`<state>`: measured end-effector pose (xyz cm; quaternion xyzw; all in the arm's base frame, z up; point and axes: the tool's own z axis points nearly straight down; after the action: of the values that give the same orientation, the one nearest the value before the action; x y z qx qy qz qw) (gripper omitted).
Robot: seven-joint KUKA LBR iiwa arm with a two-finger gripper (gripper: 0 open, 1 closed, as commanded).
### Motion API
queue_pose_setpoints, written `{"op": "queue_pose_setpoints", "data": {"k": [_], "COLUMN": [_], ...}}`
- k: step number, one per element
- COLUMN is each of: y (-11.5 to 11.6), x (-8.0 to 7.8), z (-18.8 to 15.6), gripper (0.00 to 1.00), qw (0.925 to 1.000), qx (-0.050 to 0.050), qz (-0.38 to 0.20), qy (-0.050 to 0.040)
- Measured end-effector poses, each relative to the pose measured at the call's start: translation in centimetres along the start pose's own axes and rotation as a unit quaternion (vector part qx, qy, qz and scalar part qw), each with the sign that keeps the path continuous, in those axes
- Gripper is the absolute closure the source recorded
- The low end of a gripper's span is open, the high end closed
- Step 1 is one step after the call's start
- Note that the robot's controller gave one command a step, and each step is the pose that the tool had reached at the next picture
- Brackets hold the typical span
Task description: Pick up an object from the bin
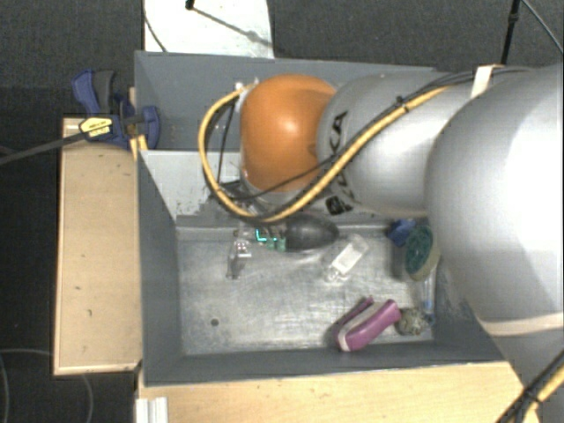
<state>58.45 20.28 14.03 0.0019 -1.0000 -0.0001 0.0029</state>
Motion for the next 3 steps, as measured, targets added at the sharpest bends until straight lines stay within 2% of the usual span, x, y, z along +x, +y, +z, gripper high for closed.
{"op": "queue_pose_setpoints", "data": {"k": [1,2,3], "y": [-11.3,-20.6,-24.5], "x": [0.9,1.5,-0.4], "z": [1.8,6.7,6.8], "gripper": [0.0,0.0,0.0], "qw": [0.9994,0.9832,0.978], "qx": [0.001,0.001,-0.001], "qz": [-0.034,-0.183,-0.208], "qy": [-0.0027,-0.0049,-0.0044]}}
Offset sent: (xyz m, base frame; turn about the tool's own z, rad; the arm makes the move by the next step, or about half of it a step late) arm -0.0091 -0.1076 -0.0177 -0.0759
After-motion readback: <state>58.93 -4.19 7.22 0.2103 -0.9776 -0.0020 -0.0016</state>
